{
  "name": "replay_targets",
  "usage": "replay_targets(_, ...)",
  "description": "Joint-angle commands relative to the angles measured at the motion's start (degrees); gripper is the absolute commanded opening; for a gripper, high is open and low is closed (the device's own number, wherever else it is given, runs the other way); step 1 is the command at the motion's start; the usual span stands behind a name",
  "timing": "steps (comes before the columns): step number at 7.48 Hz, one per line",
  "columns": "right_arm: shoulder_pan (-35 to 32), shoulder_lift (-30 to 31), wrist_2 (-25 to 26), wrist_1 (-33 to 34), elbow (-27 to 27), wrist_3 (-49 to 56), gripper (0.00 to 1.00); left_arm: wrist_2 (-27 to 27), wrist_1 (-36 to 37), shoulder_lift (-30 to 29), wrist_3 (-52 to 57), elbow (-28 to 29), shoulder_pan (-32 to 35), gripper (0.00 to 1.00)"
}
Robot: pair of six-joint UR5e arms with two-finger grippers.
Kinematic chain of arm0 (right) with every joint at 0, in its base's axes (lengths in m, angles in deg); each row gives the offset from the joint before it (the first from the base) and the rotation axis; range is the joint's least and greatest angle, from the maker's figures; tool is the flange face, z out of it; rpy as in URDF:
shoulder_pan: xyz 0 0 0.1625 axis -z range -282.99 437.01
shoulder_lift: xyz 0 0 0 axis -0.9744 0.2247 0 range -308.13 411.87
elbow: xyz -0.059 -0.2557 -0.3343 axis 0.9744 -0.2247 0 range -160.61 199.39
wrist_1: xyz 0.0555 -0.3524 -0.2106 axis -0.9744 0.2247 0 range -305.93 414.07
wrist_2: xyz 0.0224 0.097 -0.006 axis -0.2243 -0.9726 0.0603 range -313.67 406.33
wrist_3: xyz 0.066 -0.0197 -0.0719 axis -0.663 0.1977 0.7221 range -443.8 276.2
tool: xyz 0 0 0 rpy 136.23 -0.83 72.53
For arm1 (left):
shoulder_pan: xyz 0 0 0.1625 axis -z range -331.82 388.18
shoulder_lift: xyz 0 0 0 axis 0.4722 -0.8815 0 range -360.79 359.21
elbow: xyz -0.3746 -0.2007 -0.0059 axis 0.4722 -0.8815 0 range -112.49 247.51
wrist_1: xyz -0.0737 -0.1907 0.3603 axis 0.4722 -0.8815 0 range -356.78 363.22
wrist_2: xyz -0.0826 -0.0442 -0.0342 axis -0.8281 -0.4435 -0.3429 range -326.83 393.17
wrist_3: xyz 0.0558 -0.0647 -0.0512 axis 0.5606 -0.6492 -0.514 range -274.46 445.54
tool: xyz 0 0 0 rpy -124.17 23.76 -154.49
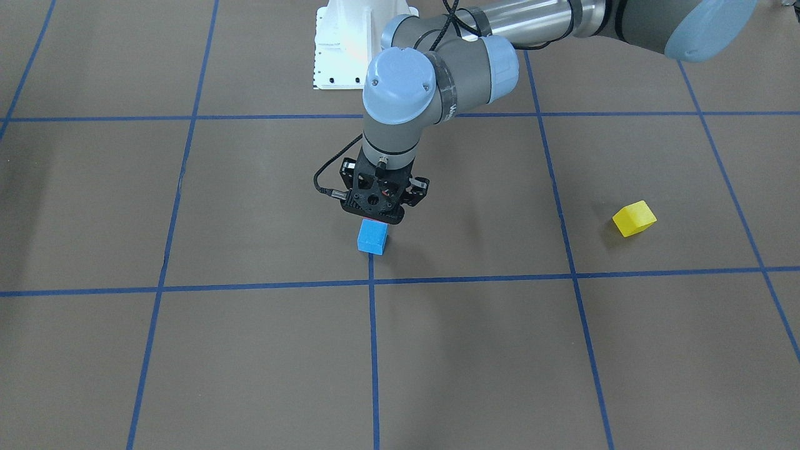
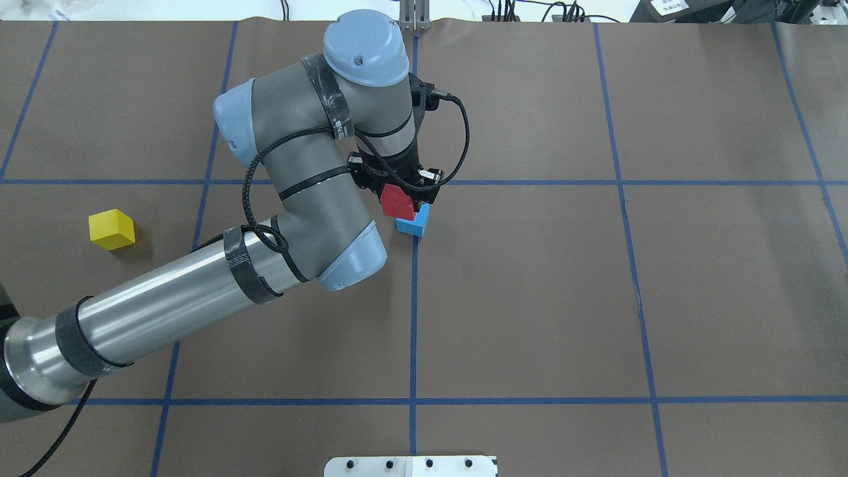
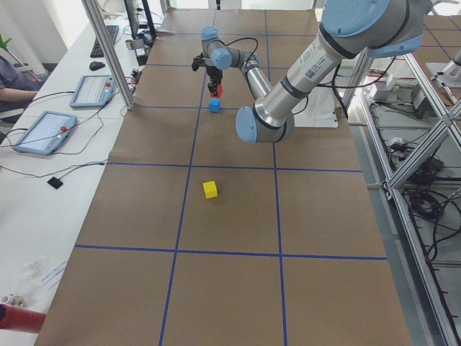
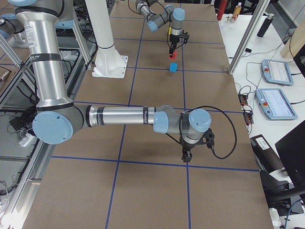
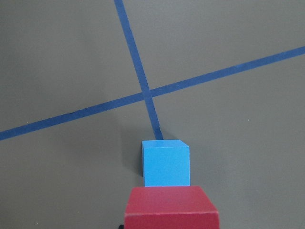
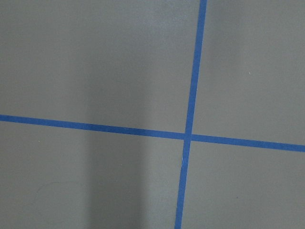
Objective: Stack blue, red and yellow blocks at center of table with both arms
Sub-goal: 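Carry the red cube with the left gripper above the blue cube, then lower the red cube onto the blue cube and open the left gripper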
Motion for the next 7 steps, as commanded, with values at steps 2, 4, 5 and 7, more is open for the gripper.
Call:
replay_targets(2, 0.0, 5.7, 0.1, 0.0, 5.2, -0.4, 1.0, 0.4, -4.8, -0.9, 0.0, 4.7, -0.2, 0.0)
replay_targets(4, 0.0, 5.8, 0.2, 0.0, 5.2, -0.4, 1.0, 1.6, -6.1, -1.5, -0.1, 6.4, -0.2, 0.0)
replay_targets(5, 0.0, 5.9, 0.2, 0.0, 5.2, -0.4, 1.0, 1.6, -6.0, -1.8, -0.7, 7.2, -0.2, 0.0)
replay_targets(7, 0.0, 5.9, 0.0, 0.0, 5.3, -0.5, 1.0, 1.7, -6.0, -1.9, -5.0, 7.4, -0.2, 0.0)
